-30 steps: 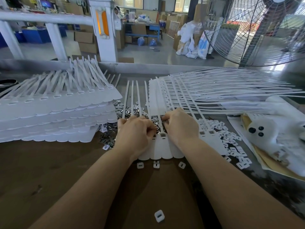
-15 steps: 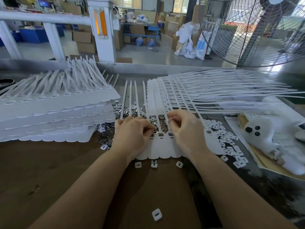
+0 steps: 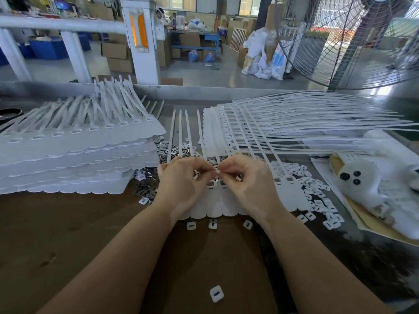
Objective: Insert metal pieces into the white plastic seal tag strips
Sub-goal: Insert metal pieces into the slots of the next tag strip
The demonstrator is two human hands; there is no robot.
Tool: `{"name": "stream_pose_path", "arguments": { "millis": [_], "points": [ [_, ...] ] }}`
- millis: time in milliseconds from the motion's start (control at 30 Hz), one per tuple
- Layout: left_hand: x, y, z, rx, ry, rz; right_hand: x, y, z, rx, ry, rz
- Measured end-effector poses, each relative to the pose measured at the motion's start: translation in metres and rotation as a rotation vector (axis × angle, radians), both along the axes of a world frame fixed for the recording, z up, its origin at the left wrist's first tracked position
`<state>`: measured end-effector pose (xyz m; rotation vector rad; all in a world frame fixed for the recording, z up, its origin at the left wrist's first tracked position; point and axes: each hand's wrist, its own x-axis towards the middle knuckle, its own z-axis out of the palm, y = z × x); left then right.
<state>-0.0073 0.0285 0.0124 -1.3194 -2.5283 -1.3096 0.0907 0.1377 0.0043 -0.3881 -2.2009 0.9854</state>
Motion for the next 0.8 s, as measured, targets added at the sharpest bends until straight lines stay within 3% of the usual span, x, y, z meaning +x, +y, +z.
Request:
{"name": "stream_pose_path", "arguments": {
  "millis": [300, 533, 800],
  "points": [
    [-0.0022, -0.0009, -0.0016, -0.051, 0.022, -0.011, 0.0027, 0.0055, -0.0033, 0.102, -0.072, -0.222],
    [-0.0056, -0.0053, 0.0002, 0.0, -0.018, -0.009, 0.0011, 0.0057, -0.0037, 0.186, -0.237, -0.221],
    [-0.0052, -0.0036, 0.0, -0.179, 0.113, -0.03, 0.0018, 0.0045, -0.0038, 0.201, -0.253, -0.235]
  ]
}}
